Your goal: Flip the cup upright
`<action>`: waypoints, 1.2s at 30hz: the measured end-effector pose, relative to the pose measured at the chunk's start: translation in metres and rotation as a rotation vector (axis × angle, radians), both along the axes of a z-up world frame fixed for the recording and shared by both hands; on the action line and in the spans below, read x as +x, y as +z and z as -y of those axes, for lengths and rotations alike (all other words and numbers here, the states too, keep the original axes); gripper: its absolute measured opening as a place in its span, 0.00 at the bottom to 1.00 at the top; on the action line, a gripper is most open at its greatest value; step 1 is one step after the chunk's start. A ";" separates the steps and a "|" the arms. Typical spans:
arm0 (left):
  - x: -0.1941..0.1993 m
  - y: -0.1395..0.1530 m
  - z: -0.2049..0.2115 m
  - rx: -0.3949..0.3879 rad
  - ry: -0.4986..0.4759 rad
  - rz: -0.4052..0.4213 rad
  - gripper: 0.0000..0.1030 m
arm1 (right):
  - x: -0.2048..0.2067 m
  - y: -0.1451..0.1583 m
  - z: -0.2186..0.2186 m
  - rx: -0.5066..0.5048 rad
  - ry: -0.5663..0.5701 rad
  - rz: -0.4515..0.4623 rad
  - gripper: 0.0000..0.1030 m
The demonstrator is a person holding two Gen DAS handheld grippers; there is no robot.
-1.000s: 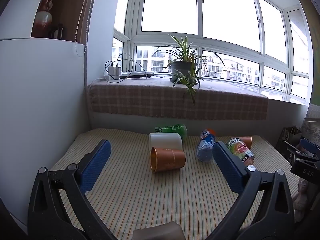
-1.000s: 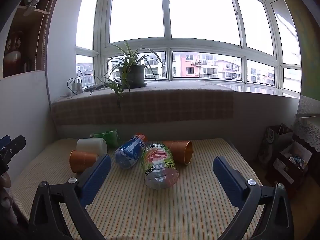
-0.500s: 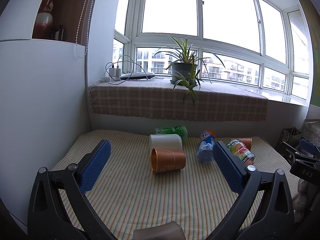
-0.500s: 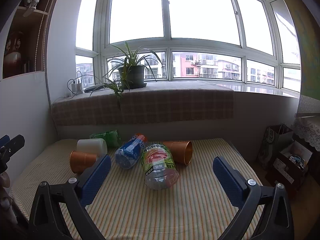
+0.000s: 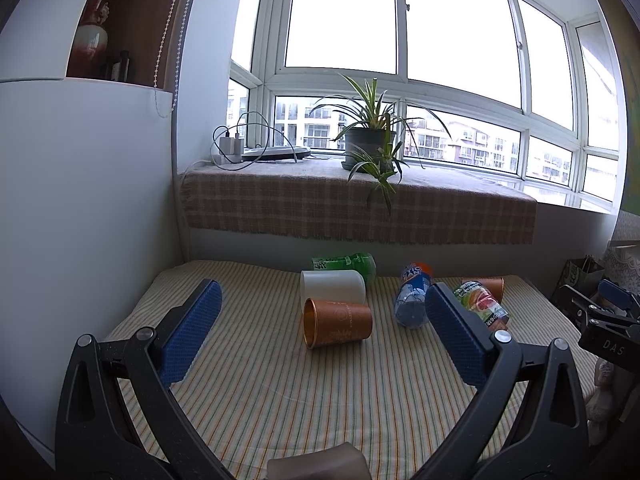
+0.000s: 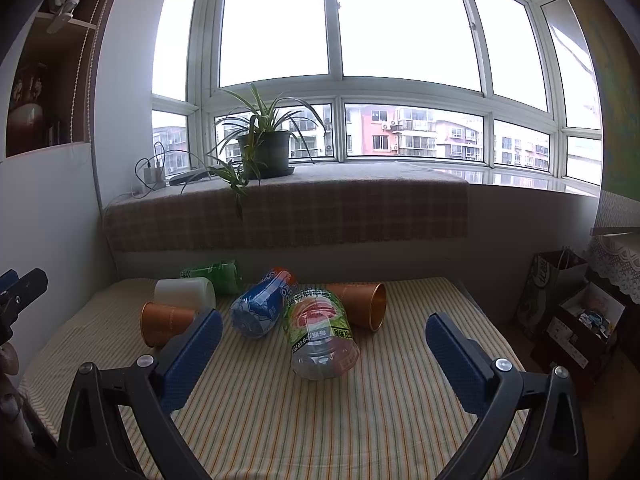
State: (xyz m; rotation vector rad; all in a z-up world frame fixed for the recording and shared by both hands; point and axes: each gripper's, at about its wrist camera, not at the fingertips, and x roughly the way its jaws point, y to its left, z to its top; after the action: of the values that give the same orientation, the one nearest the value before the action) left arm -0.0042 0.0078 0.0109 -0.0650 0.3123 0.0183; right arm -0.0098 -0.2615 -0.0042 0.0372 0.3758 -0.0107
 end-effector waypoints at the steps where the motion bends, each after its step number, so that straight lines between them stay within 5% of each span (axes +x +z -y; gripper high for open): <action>1: 0.000 0.001 0.000 0.000 0.000 -0.001 1.00 | 0.000 0.000 0.000 0.001 0.000 0.000 1.00; 36: -0.001 0.003 -0.002 -0.002 0.002 0.007 1.00 | 0.005 -0.001 -0.008 -0.015 0.017 -0.011 1.00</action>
State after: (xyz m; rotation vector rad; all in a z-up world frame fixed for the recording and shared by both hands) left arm -0.0055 0.0093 0.0143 -0.0676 0.3056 0.0197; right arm -0.0044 -0.2540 -0.0049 0.0194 0.3869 0.0031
